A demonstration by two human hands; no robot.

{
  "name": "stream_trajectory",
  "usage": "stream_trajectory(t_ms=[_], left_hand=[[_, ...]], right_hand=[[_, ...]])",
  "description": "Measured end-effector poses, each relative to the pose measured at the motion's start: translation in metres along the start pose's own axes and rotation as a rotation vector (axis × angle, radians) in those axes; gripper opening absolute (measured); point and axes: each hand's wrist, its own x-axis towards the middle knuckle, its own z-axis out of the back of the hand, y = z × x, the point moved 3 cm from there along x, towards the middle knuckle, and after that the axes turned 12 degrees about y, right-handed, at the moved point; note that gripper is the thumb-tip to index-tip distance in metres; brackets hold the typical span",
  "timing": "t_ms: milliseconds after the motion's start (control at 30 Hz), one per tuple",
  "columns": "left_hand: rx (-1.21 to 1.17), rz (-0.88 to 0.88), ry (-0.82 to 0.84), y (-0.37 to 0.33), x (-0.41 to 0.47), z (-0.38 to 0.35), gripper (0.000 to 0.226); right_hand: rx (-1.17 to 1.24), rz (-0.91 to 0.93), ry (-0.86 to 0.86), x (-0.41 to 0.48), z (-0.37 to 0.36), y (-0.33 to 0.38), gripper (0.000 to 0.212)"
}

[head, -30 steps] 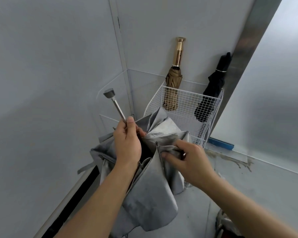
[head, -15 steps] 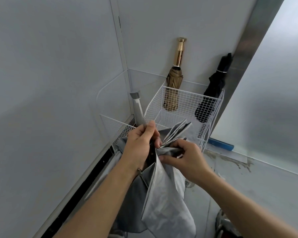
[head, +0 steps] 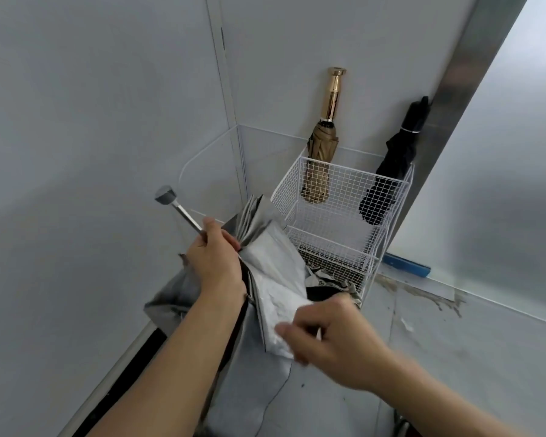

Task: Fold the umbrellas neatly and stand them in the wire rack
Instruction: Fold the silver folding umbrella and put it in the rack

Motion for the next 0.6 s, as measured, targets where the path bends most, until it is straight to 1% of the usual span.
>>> stream_trajectory(t_ms=[33, 67, 100, 133, 167, 200, 267, 300, 367, 433, 500, 600], left_hand=[[-0.01, -0.006, -0.022, -0.002, 0.001, 0.002, 0.053], [-0.017, -0.011, -0.035, -0.003, 0.002, 0.004, 0.053], [-0.023, -0.014, -0.039, -0.004, 0.002, 0.006, 0.053], [-0.029, -0.015, -0.033, -0.005, 0.001, 0.006, 0.053], [-0.031, -0.014, -0.021, -0.005, 0.0, 0.006, 0.054], [-0.025, -0.011, -0.008, -0.005, -0.001, 0.006, 0.054], [-0.005, -0.001, 0.014, -0.004, -0.005, 0.004, 0.054], [0.004, 0.004, 0.023, -0.003, -0.007, 0.002, 0.054], [0.003, 0.012, 0.036, -0.001, -0.01, 0.0, 0.054], [-0.006, 0.037, 0.052, 0.0, -0.013, -0.003, 0.054], [-0.017, 0.071, 0.081, 0.001, -0.017, -0.006, 0.054], [-0.068, 0.13, 0.151, 0.003, -0.026, -0.011, 0.054]], right_hand=[[0.056, -0.112, 0.22, -0.002, -0.01, 0.0, 0.034], [0.073, -0.194, 0.378, -0.005, -0.018, -0.002, 0.027], [0.011, -0.224, 0.436, -0.006, -0.024, -0.005, 0.023], [-0.084, -0.216, 0.4, -0.005, -0.025, -0.008, 0.023], [-0.171, -0.194, 0.298, -0.002, -0.024, -0.011, 0.028], [-0.203, -0.182, 0.183, 0.002, -0.018, -0.014, 0.035], [-0.135, -0.212, 0.021, 0.007, -0.004, -0.023, 0.047], [-0.1, -0.229, -0.013, 0.009, 0.0, -0.028, 0.056], [-0.062, -0.244, -0.013, 0.013, 0.0, -0.033, 0.079], [-0.061, -0.216, -0.008, 0.014, -0.005, -0.032, 0.101], [-0.104, -0.193, -0.022, 0.016, -0.009, -0.03, 0.111], [-0.192, -0.229, -0.106, 0.02, -0.006, -0.034, 0.113]])
